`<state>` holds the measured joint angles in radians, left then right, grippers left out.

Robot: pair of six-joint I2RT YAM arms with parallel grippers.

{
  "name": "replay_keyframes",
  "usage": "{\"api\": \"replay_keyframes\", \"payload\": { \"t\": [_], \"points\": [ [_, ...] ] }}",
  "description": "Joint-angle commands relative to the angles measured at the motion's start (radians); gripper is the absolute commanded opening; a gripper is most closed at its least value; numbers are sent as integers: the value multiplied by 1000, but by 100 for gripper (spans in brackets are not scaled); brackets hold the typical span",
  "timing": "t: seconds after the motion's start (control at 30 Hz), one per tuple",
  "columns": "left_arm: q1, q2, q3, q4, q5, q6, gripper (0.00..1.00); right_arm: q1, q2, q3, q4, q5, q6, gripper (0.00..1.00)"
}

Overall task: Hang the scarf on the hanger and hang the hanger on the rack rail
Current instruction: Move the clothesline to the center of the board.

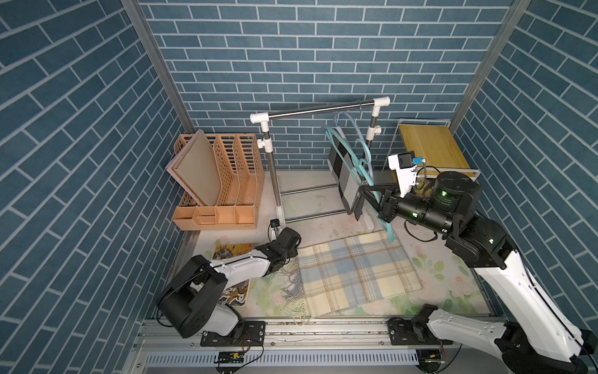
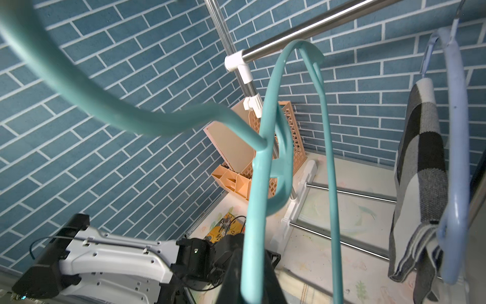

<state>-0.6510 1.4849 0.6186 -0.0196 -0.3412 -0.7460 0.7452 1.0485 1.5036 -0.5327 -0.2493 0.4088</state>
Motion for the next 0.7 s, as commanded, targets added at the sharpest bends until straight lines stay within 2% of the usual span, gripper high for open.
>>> {"api": "replay_keyframes", "payload": {
  "t": [0.0, 0.33, 0.53, 0.67],
  "points": [
    [37, 63, 48, 64, 26, 61, 60, -1, -37, -42, 46, -38, -41, 0],
    [101, 209, 193, 106, 69, 137, 39, -1, -120, -183, 65, -36, -44, 0],
    [134, 308, 292, 114, 115, 172, 36, 0, -159, -247, 81, -18, -44, 0],
    [153, 338, 351, 107, 137, 181, 39, -1, -185, -286, 95, 0, -44, 0]
  ]
}}
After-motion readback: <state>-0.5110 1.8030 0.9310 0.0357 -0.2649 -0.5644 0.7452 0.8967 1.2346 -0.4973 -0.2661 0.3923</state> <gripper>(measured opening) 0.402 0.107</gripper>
